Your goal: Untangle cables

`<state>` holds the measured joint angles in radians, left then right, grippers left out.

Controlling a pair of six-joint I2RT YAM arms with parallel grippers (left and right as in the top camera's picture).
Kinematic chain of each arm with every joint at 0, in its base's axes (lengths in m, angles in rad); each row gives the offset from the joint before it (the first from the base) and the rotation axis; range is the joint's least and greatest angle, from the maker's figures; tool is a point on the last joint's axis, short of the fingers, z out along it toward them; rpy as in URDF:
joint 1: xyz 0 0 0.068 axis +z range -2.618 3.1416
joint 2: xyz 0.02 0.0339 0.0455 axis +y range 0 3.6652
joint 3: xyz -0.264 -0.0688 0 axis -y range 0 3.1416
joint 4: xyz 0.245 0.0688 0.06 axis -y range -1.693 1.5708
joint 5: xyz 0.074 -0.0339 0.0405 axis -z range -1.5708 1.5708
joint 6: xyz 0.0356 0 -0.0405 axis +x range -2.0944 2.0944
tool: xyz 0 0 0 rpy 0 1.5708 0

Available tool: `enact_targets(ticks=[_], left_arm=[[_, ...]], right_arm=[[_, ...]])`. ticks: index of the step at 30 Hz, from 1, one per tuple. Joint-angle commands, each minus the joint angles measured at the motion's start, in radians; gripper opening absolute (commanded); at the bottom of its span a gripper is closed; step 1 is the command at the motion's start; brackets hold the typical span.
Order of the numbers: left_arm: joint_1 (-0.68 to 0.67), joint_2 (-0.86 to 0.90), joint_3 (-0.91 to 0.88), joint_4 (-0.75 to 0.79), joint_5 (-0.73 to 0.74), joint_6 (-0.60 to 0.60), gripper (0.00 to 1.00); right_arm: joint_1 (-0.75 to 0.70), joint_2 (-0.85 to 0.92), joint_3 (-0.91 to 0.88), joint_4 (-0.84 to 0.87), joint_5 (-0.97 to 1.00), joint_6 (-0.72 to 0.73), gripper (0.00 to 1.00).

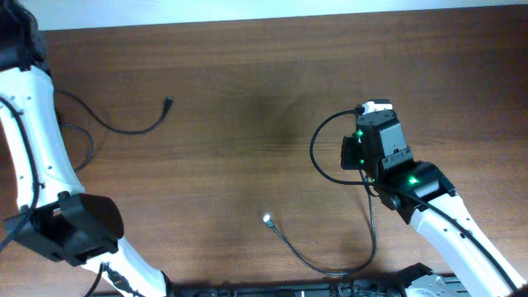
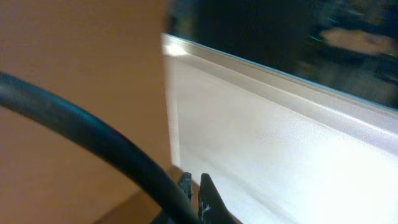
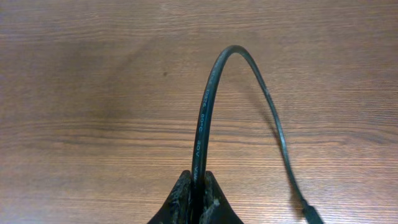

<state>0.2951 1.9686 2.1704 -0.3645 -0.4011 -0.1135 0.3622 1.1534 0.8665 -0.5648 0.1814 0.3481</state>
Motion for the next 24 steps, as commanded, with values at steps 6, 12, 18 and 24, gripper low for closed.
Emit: enact_targets(ticks=[6,12,18,24], left_arm=[[-0.308,0.269,0.007,-0.220,0.398,0.269,0.00],[-0.412,0.236,0.007,-0.350,0.810,0.312,0.00],[-0.425,0.224,0.007,-0.334,1.464,0.325,0.00],[-0.424,0.224,0.007,-0.311,1.566,0.323,0.00]], right_arm=[[-0.003,0.000,0.003,0.004,-0.047,0.003,0.04],[-0.003,0.000,0.003,0.005,-0.047,0.000,0.04],[-0.003,0.000,0.003,0.001,-0.047,0.001,0.04],[-0.003,0.000,0.003,-0.003,-0.047,0.001,0.04]])
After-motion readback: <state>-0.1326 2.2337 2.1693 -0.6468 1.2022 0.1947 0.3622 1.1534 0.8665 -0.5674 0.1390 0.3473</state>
